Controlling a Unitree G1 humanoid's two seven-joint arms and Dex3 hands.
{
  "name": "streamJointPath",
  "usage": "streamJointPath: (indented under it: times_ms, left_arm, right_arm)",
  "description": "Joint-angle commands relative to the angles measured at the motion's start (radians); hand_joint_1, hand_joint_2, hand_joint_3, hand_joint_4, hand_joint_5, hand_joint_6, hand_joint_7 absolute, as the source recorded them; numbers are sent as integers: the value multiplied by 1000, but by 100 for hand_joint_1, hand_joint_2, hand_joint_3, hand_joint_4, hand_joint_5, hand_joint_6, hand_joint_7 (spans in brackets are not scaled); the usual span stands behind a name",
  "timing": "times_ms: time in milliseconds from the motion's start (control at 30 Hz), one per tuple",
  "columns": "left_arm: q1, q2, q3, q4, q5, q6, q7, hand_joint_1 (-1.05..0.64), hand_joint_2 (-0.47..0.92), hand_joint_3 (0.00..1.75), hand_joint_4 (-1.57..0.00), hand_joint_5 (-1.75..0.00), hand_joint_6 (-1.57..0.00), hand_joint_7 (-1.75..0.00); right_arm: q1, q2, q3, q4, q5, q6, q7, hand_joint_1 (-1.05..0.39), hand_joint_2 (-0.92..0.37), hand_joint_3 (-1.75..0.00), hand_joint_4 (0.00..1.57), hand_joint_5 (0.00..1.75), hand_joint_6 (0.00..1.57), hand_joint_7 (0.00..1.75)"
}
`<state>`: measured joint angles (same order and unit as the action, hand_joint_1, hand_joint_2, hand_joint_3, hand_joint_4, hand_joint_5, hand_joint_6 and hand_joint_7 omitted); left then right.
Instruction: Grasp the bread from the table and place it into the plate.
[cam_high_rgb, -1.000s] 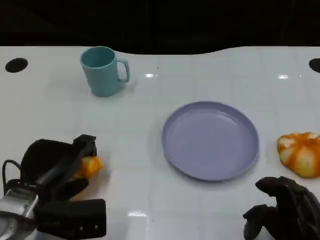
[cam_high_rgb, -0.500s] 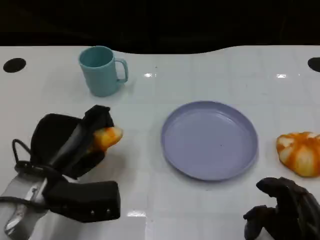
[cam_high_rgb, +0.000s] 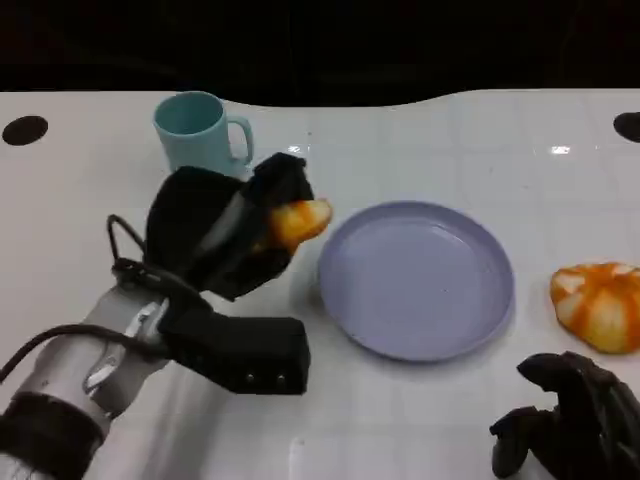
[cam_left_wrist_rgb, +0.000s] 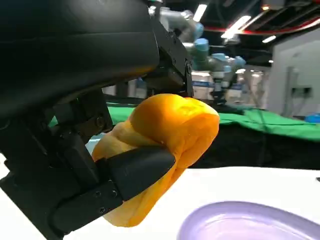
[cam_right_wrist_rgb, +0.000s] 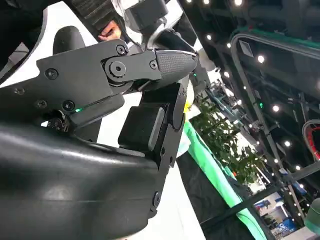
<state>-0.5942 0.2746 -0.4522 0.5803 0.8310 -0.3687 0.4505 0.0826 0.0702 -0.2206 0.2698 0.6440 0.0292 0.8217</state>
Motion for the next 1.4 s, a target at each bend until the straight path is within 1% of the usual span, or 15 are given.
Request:
streamJointPath:
  times_ms: [33,100,433,567,767,800,833,900,967,1000,1033,1100,1200,1267,1400]
  left_arm:
    - [-82,-42,-40,75,24,-29,41,-65,43,155,-137,-175,-93,-175]
    - [-115,-72,-62,122,32,-43,62,-63,48,150,-136,-175,-91,-175]
    - [-243,-209,-141,355,39,-73,102,-66,57,143,-136,-175,-87,-175]
    - [-279,-249,-170,426,40,-79,101,-67,51,141,-135,-175,-84,-175]
    - [-300,-269,-178,465,15,-72,26,-69,56,133,-130,-175,-77,-175]
    - [-308,-269,-181,465,8,-57,-48,-69,57,133,-130,-175,-77,-175]
    - [-315,-267,-184,462,2,-45,-110,-70,65,110,-97,-175,-50,-141]
    - [-324,-264,-191,448,-4,-14,-220,-73,79,81,-64,-175,-26,-110]
    - [-326,-262,-191,430,-14,12,-303,-75,84,72,-54,-175,-19,-102]
    - [-328,-260,-192,419,-20,28,-354,-85,88,57,-27,-147,-10,-88]
    - [-330,-259,-194,405,-23,51,-408,-95,90,50,-11,-119,-4,-69]
    - [-327,-253,-195,373,-20,86,-475,-103,92,50,-2,-88,-1,-39]
    - [-316,-239,-197,323,-15,116,-536,-105,92,56,0,-62,0,-10]
    - [-313,-228,-198,297,-16,136,-583,-105,92,60,0,-51,0,-3]
    - [-298,-204,-195,247,-20,158,-630,-105,92,64,0,-40,0,0]
  right_arm:
    - [12,-8,3,-22,-4,-1,-13,-58,-92,-33,157,59,157,26]
    - [14,-8,4,-24,-6,-3,-12,-58,-92,-34,157,59,157,25]
    - [15,-9,3,-22,-11,-11,-5,-58,-92,-36,157,58,157,23]
    - [21,-7,5,-32,-11,-6,-12,-58,-92,-36,157,60,157,24]
    - [29,-5,12,-46,-13,-2,-22,-59,-92,-35,157,61,157,26]
    - [31,-6,15,-49,-14,-3,-22,-59,-92,-35,157,61,157,26]
    - [32,-7,17,-52,-14,-2,-21,-59,-92,-35,157,60,157,26]
    - [37,-6,20,-60,-14,-1,-27,-59,-92,-35,157,60,157,25]
    - [40,-6,22,-66,-11,3,-32,-59,-92,-35,157,60,157,25]
    - [41,-7,24,-69,-10,6,-33,-59,-92,-35,157,60,157,26]
    - [41,-6,24,-70,-8,5,-35,-59,-92,-35,157,60,157,26]
    - [42,-5,24,-72,-7,6,-40,-59,-92,-34,157,61,157,27]
    - [46,-2,27,-83,-8,11,-55,-60,-92,-33,157,63,157,29]
    - [45,-7,28,-83,-6,18,-54,-60,-92,-32,157,63,157,29]
    - [41,-9,28,-76,-4,15,-46,-60,-92,-32,157,62,157,27]
